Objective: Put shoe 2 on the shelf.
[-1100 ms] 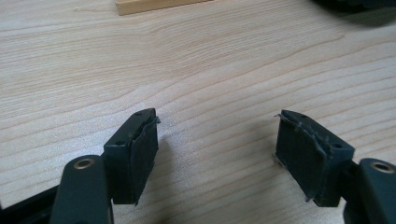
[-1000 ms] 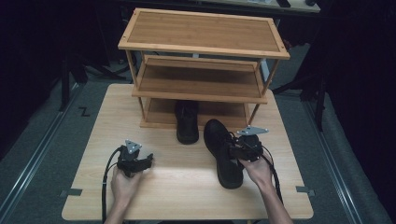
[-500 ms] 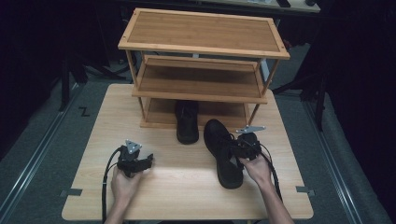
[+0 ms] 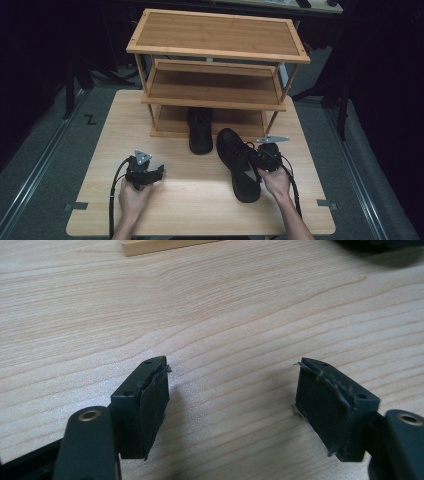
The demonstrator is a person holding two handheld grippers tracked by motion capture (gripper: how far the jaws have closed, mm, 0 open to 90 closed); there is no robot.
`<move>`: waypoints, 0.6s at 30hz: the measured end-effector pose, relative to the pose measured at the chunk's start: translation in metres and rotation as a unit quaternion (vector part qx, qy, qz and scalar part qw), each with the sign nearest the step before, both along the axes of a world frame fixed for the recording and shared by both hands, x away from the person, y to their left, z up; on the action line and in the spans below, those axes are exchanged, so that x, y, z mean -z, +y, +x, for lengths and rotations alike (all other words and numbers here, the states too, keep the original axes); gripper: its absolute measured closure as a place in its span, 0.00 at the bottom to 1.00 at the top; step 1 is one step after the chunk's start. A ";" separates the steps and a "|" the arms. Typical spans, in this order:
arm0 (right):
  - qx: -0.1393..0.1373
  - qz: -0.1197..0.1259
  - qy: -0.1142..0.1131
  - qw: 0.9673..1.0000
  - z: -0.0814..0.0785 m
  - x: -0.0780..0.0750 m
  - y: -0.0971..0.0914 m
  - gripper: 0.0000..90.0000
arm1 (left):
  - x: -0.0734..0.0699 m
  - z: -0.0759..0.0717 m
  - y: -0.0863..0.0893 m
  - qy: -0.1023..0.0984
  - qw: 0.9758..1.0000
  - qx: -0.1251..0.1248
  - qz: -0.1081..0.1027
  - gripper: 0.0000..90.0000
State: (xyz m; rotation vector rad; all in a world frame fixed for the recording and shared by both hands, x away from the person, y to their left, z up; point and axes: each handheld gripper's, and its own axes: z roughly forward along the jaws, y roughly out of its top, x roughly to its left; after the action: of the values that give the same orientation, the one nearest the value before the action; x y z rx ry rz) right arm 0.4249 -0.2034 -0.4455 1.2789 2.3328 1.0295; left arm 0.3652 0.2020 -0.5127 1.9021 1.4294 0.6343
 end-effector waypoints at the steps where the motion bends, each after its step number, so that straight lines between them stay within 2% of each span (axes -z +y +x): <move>1: -0.003 0.004 0.001 1.000 0.000 0.000 0.000 0.95 | 0.000 0.000 0.000 0.000 1.000 0.000 0.000 0.33; 4: -0.011 0.007 -0.005 1.000 -0.003 -0.003 0.003 0.95 | 0.000 0.000 0.000 0.000 1.000 0.000 0.000 0.33; 9: -0.007 0.010 -0.012 1.000 -0.003 -0.009 0.003 0.95 | 0.000 0.000 0.000 0.000 1.000 0.000 0.000 0.33; 14: 0.006 0.007 -0.020 1.000 0.000 -0.017 0.003 0.95 | 0.000 0.000 0.000 0.000 1.000 0.001 0.000 0.33; 18: 0.021 0.015 -0.022 0.999 0.003 -0.019 0.000 0.95 | 0.000 0.000 0.000 0.000 1.000 0.002 0.000 0.33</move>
State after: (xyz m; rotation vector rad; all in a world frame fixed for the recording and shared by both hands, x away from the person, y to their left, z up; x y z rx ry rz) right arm 0.4280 -0.2037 -0.4261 1.2966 2.2576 1.0712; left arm 0.3652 0.2019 -0.5127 1.9046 1.4259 0.6320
